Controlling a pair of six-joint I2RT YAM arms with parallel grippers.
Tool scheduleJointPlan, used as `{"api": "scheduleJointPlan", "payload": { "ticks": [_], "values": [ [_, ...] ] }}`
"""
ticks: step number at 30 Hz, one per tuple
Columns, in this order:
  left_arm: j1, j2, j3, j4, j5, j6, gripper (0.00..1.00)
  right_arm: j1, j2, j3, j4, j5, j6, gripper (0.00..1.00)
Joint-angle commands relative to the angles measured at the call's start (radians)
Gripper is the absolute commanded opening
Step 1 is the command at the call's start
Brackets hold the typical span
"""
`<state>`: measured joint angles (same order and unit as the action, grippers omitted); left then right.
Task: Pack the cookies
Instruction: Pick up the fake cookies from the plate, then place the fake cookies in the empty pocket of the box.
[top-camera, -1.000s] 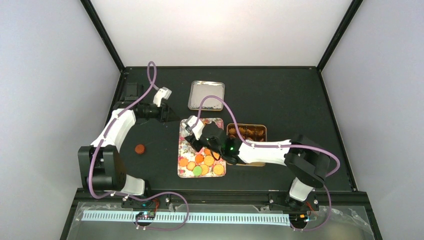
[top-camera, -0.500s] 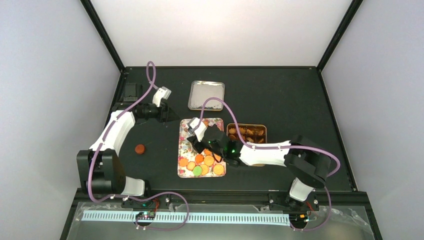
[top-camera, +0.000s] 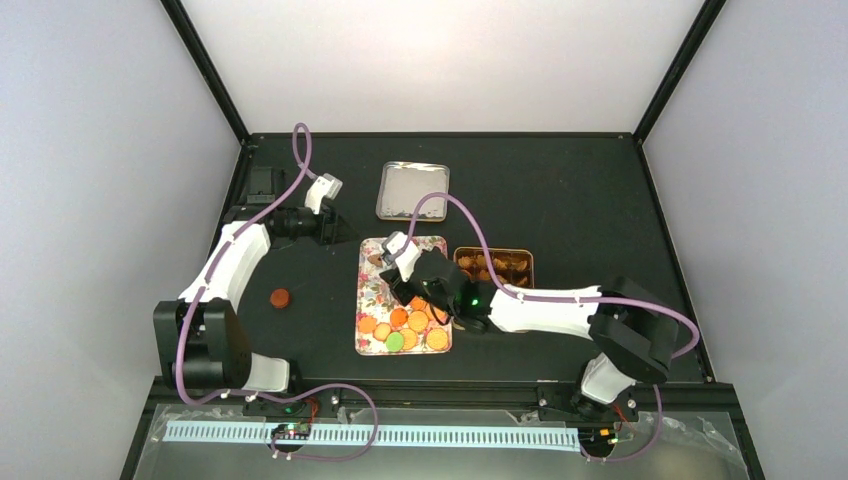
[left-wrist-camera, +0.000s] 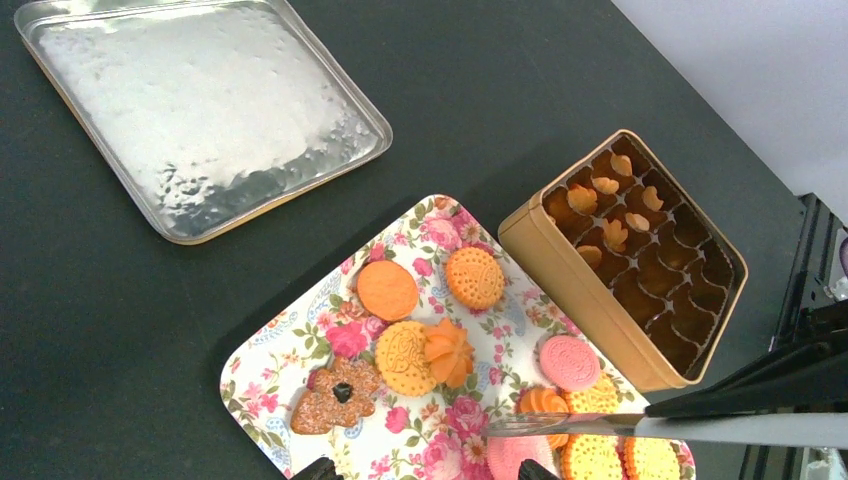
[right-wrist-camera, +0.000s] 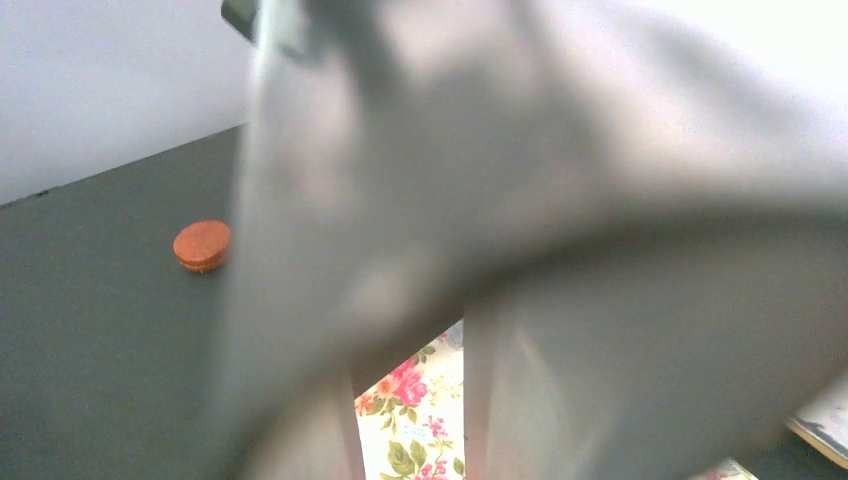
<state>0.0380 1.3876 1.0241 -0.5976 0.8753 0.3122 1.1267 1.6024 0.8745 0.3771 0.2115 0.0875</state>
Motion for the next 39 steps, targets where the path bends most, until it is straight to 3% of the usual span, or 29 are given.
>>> {"api": "scheduleJointPlan", "payload": {
  "ticks": [1, 8, 20, 31, 35, 39],
  "values": [
    [-0.004, -0.03, 0.024, -0.005, -0.003, 0.023, 0.47, 0.005, -0.07, 0.049, 0.024, 0.045, -0.01, 0.07],
    [-0.004, -0.034, 0.037, -0.016, -0.004, 0.028, 0.47, -0.002, -0.168, 0.035, -0.012, 0.12, -0.039, 0.04],
    [-0.005, -0.036, 0.039, -0.012, 0.016, 0.031, 0.47, -0.067, -0.574, -0.195, -0.205, 0.214, 0.007, 0.06],
    [-0.004, -0.036, 0.045, -0.011, 0.03, 0.028, 0.47, -0.067, -0.65, -0.288, -0.235, 0.241, 0.063, 0.08],
    [-0.005, -0.036, 0.046, -0.016, 0.031, 0.032, 0.47, -0.067, -0.643, -0.293, -0.237, 0.239, 0.063, 0.16],
    [-0.005, -0.035, 0.048, -0.019, 0.031, 0.037, 0.47, -0.068, -0.644, -0.298, -0.24, 0.246, 0.063, 0.37]
  ]
}}
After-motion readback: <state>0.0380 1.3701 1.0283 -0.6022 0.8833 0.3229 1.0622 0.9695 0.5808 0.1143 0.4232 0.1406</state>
